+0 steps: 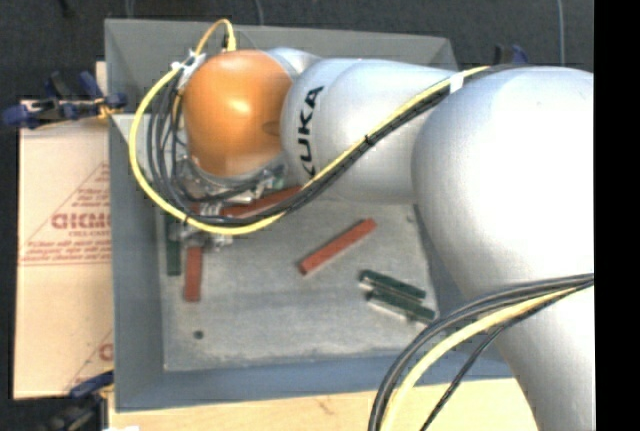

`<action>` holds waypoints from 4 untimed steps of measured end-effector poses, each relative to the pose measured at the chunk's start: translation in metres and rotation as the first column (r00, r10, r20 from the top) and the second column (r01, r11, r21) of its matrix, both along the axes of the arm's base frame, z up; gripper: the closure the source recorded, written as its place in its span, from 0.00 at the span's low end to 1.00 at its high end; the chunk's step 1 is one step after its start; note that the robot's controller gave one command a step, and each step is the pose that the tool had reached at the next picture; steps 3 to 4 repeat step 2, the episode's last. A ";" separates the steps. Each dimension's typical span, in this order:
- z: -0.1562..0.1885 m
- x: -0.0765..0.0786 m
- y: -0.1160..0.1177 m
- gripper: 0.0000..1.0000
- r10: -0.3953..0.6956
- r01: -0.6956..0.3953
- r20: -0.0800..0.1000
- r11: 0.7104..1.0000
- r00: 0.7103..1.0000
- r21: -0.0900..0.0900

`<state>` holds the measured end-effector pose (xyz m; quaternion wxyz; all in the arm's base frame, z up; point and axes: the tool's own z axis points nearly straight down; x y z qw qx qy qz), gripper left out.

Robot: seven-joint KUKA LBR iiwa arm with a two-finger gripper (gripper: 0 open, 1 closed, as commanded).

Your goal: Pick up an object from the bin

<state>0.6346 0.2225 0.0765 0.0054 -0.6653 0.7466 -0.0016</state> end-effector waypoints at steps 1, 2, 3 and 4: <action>-0.001 -0.001 0.000 1.00 -0.002 0.002 -0.004 1.000 1.000 0.001; 0.191 0.015 0.002 1.00 0.011 -0.011 0.001 1.000 1.000 -0.001; 0.191 0.015 0.002 1.00 0.011 -0.011 0.001 1.000 1.000 -0.001; 0.191 0.015 0.002 1.00 0.011 -0.011 0.001 1.000 1.000 -0.001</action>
Offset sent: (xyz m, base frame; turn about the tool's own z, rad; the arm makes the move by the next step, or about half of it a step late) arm 0.0129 0.0020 0.1846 -0.0165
